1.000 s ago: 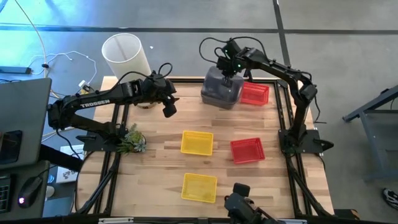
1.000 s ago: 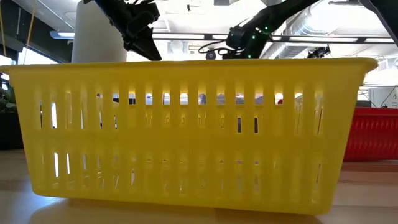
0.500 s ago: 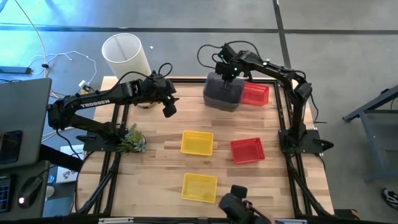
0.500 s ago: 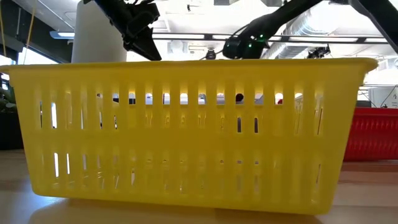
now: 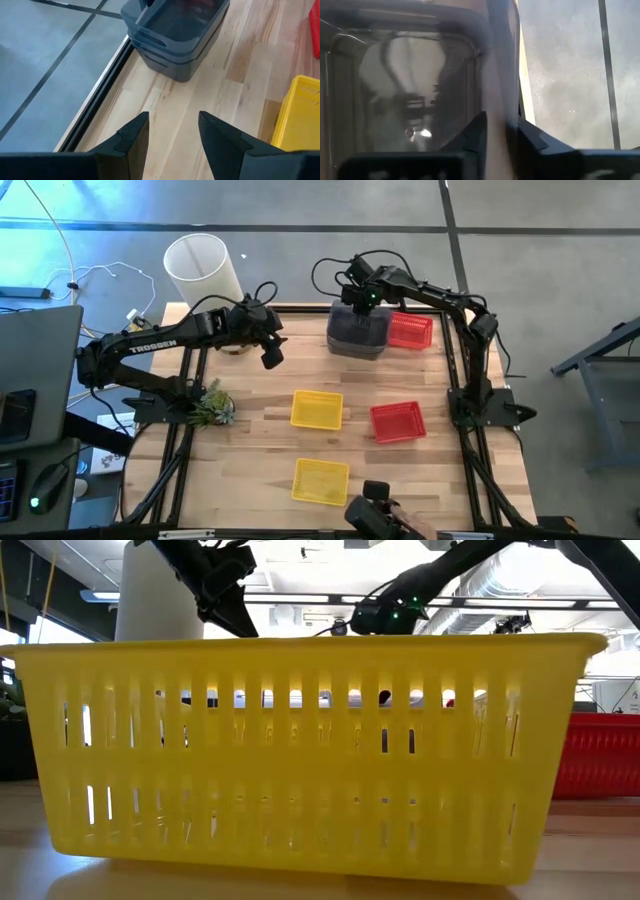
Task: Stack baskets by color
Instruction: Stack the bottom black bin on the stacked black bin, then stack the bottom yellow bin on the stacked yellow bin
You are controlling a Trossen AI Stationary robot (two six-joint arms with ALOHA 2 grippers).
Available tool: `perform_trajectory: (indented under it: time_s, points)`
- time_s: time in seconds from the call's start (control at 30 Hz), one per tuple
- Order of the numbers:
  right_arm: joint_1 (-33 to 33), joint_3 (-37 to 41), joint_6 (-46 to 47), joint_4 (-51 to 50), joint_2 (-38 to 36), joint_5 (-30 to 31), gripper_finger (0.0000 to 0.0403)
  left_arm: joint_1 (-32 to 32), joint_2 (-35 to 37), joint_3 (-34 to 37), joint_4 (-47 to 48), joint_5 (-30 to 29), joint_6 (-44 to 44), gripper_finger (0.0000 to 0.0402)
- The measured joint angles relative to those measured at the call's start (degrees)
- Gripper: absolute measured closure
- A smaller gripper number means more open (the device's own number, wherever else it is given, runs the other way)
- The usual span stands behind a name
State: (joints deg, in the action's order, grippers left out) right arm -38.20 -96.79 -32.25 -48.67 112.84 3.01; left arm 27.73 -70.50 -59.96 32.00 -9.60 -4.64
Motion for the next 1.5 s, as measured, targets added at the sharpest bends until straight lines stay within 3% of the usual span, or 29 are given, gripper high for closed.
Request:
perform_trajectory:
  time_s: [0.23,0.43,0.53,0.87,1.1,1.33,1.5]
  points:
    - [0.9,0.0,-0.2,3.5,0.0,1.5,0.0276,0.0,0.0,0.0,0.0,0.0,0.0,0.0245]
    - [3.8,0.0,-3.5,4.6,-0.6,14.7,0.0265,0.0,0.0,0.0,0.0,0.0,0.0,0.0245]
    - [5.6,0.0,-4.1,1.0,-2.7,17.6,0.0265,0.0,0.0,0.0,0.2,0.0,0.0,0.0245]
    - [10.6,0.0,7.1,-11.5,-7.5,9.0,0.0265,0.0,0.0,0.0,2.3,0.5,0.0,0.0245]
    - [14.6,0.0,16.5,-20.7,-8.7,4.0,0.0265,-0.4,0.0,0.0,3.1,6.2,0.2,0.0245]
    - [18.4,0.0,23.6,-26.9,-9.5,7.1,0.0265,-4.7,0.0,0.0,2.9,10.5,4.7,0.0245]
    - [20.8,0.0,29.9,-31.6,-10.0,13.4,0.0265,-10.2,0.0,0.0,2.2,10.5,7.3,0.0245]
